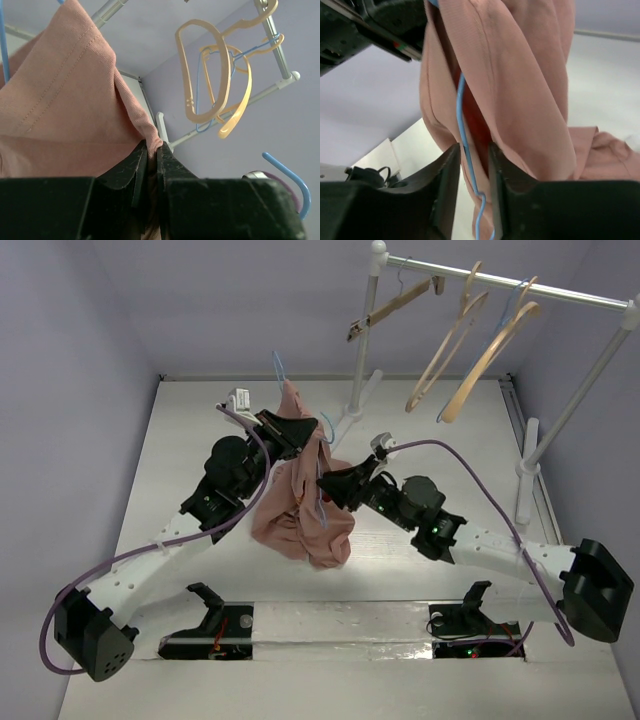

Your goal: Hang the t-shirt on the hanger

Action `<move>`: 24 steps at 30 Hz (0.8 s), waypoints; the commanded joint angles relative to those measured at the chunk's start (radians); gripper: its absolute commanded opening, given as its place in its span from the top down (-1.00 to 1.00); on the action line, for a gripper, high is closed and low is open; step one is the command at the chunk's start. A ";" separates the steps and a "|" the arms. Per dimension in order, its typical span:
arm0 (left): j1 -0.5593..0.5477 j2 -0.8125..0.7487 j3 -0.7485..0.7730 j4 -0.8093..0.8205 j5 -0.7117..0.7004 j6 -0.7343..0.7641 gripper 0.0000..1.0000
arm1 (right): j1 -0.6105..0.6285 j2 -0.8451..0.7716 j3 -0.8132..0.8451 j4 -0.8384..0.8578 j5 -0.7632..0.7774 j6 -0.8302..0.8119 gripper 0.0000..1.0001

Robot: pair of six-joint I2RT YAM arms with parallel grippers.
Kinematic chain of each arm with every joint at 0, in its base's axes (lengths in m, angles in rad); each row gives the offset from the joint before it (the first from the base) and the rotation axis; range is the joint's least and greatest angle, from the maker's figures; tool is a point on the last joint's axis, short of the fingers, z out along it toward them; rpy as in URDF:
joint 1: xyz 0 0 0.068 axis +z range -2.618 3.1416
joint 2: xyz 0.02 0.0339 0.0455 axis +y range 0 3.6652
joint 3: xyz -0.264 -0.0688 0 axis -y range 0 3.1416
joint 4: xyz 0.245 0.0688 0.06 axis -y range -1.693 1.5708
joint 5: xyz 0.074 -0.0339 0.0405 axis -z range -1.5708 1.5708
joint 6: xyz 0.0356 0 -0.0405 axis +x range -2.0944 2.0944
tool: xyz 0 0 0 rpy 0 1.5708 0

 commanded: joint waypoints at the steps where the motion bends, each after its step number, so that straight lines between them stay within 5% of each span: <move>1: 0.000 -0.042 0.022 0.094 0.023 -0.011 1.00 | 0.003 -0.072 -0.040 -0.042 -0.012 0.019 0.28; 5: 0.000 -0.034 0.030 0.111 0.049 -0.028 1.00 | 0.003 -0.163 -0.054 -0.128 -0.007 0.019 0.12; 10: 0.000 -0.045 0.036 0.112 0.053 -0.034 1.00 | 0.003 -0.216 -0.102 -0.225 0.056 -0.010 0.19; 24: 0.000 -0.089 0.017 0.103 0.066 -0.045 1.00 | 0.003 -0.116 -0.083 -0.366 0.071 -0.116 -0.05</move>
